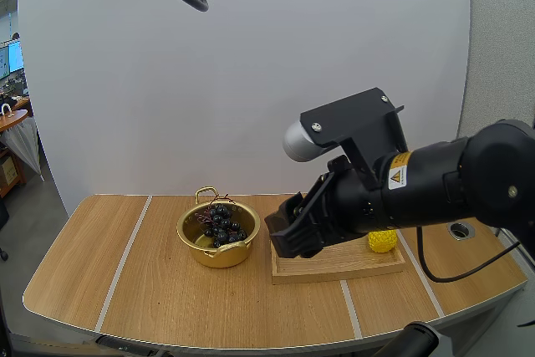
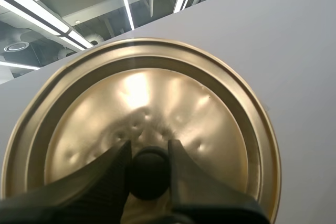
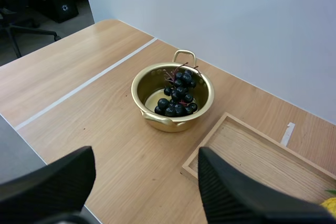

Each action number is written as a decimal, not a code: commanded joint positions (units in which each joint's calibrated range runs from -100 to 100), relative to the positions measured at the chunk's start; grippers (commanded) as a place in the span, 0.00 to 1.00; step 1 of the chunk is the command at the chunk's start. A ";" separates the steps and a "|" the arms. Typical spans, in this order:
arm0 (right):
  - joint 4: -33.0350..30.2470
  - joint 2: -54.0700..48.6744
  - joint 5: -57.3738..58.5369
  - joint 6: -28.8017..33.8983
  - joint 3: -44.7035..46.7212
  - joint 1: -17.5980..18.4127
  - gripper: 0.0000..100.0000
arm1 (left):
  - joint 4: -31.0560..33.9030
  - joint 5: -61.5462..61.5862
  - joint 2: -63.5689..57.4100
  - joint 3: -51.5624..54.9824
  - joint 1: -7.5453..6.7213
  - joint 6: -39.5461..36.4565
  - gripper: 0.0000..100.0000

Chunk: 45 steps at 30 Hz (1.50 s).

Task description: Open the pot, put the grape inside, and close it

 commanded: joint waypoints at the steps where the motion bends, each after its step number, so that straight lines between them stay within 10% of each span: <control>1: -0.67 -1.71 3.63 1.05 0.22 0.06 0.18 | -0.04 -2.04 -0.28 -0.35 -0.12 -0.30 0.00; 2: -0.67 -2.18 3.65 1.46 0.22 0.06 0.00 | -0.04 -2.04 -0.28 -0.35 -0.12 -0.30 0.00; 26: -0.16 -2.33 5.33 1.47 0.22 0.06 0.00 | -0.04 -1.57 -0.28 -0.35 -0.12 -0.30 0.00; 35: -0.29 -2.33 6.38 1.47 0.22 0.06 0.00 | -0.04 35.01 -2.00 -0.35 -0.12 0.15 0.00; 45: -0.29 -2.33 6.38 1.47 0.22 0.06 0.00 | -2.83 35.01 -1.66 14.46 -0.12 5.29 0.00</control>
